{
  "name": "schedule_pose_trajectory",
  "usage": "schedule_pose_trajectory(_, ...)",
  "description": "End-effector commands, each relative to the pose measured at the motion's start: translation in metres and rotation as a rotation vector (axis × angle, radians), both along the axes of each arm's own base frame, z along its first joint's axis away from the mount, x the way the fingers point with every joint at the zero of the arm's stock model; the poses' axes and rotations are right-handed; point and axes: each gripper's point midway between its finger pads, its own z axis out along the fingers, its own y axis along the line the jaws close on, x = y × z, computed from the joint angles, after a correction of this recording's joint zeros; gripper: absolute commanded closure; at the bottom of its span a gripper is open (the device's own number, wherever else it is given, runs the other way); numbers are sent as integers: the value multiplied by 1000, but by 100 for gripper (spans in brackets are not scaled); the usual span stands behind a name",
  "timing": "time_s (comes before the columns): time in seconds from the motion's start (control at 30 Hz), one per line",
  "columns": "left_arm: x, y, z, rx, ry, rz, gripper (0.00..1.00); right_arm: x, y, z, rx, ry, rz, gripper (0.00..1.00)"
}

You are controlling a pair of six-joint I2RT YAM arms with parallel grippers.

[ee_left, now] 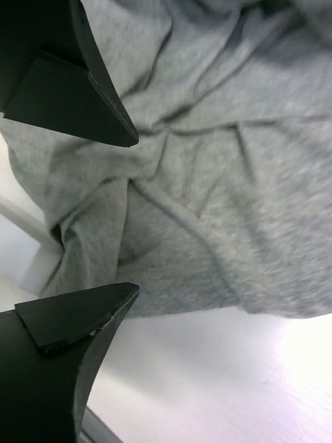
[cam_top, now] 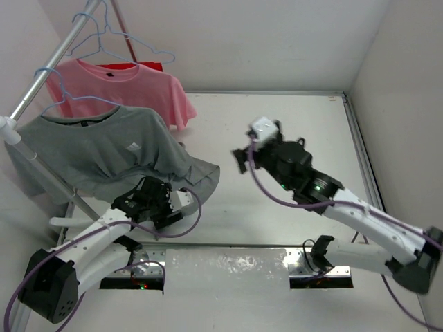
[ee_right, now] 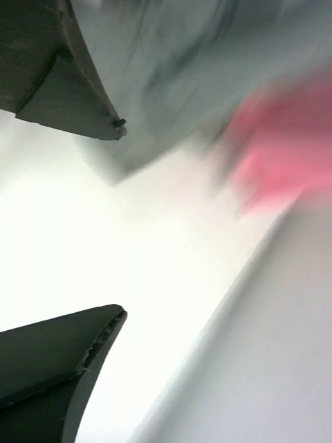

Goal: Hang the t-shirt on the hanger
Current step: Reset both arms

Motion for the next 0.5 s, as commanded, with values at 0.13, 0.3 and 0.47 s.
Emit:
schedule_pose_trajectory(0.13, 31, -9, 12, -74, -144, 111, 21, -19, -225, -215, -70, 354, -741, 1)
schedule_pose_trajectory(0.3, 32, -14, 20, -113, -158, 110, 20, -35, -249, -260, -100, 390, -807, 1)
schedule_pose_trajectory(0.47, 28, -16, 17, -112, -133, 88, 19, -36, -255, -262, 28, 399, -905, 1)
